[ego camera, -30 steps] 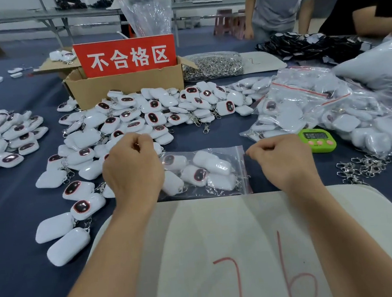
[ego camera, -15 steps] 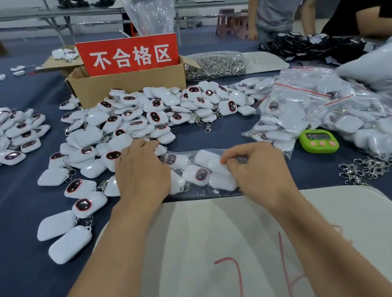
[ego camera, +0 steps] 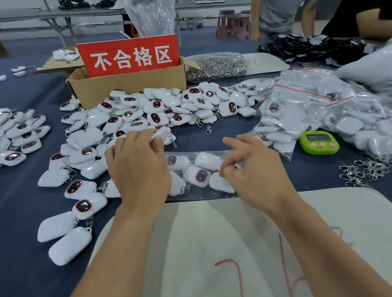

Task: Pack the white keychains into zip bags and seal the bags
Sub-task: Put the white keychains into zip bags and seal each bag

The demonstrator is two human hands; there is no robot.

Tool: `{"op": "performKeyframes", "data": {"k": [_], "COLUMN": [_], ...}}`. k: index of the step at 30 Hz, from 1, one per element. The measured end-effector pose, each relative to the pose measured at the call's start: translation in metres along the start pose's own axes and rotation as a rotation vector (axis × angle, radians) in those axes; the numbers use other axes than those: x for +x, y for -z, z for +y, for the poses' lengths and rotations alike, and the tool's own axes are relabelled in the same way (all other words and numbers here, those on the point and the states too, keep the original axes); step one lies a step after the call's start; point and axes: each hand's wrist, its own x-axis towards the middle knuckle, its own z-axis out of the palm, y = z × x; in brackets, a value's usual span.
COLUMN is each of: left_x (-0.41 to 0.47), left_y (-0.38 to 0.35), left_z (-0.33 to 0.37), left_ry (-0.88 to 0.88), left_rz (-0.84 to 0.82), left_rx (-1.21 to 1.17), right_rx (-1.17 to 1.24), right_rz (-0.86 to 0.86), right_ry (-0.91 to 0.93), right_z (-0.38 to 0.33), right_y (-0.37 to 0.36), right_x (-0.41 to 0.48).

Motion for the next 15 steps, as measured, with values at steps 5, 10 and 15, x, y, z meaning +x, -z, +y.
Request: {"op": "performKeyframes", "data": {"k": [5,10,15], "left_x": [-0.0024,-0.0015,-0.0018], "left_y": [0.0057,0.0076,0.0072], "left_z": [0.0080,0.0090,0.0095], "left_ry": [0.020,0.057,0.072], "left_rz": [0.082,0.099,0.110], "left_rx": [-0.080,-0.120,-0.112], "right_rx": [0.043,0.111,0.025], "right_rz": [-0.049,0.018,-0.131], "right_ry": [0.068,0.044,0.028], "right_z": [-0.0046,-0.0068,-0.0023], "right_y": [-0.0008,-0.0040,-0.0075], "right_x": [-0.0004,-0.0001,0.0006]}}
